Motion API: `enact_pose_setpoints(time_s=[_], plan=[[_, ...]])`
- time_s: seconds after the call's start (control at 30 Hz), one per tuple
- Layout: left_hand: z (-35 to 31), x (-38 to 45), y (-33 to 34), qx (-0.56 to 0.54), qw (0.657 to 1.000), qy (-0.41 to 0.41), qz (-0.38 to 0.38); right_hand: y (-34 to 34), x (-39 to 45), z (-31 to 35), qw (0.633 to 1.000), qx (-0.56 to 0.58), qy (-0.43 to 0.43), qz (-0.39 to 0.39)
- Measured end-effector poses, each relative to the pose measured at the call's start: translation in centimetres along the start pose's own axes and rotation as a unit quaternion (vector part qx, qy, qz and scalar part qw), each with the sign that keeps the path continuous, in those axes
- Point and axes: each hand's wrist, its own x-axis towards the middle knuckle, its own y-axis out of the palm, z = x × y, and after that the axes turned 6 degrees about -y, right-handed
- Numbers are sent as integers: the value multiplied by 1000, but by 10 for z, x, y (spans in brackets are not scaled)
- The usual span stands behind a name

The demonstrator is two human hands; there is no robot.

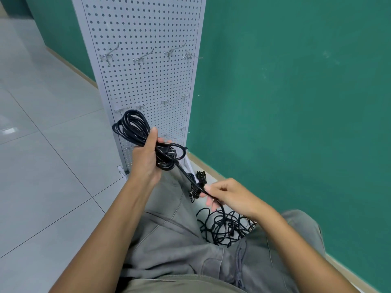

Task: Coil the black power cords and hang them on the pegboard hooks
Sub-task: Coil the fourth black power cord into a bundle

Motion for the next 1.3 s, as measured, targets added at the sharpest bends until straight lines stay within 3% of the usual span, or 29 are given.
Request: enact_pose_setpoints(time_s=[0.13, 0.27, 0.43, 0.57, 0.77, 0.97, 1.07, 1.3], plan=[[4, 5, -5, 46, 997, 43, -36, -9, -9, 15, 997, -55, -58, -20], [12, 7, -6, 180, 979, 87, -45, -13, -13, 43, 984, -124, -125, -10], [17, 0, -3, 335, 937, 99, 22, -14, -13, 72, 980, -135, -147, 10], [19, -10, 9, 368, 916, 121, 103, -17, -6, 85, 976, -138, -169, -25], [24, -22, 16, 339, 917, 29, 208, -25, 1, 99, 965, -83, -197, -150], [19, -27, 17, 263, 900, -63, 342, -27, 9, 97, 940, -110, -175, -270], [12, -24, 12, 269, 889, -55, 366, -28, 15, 91, 943, -82, -181, -267], [-2, -23, 9, 224, 901, -68, 365, -33, 20, 73, 958, 38, -188, -214]])
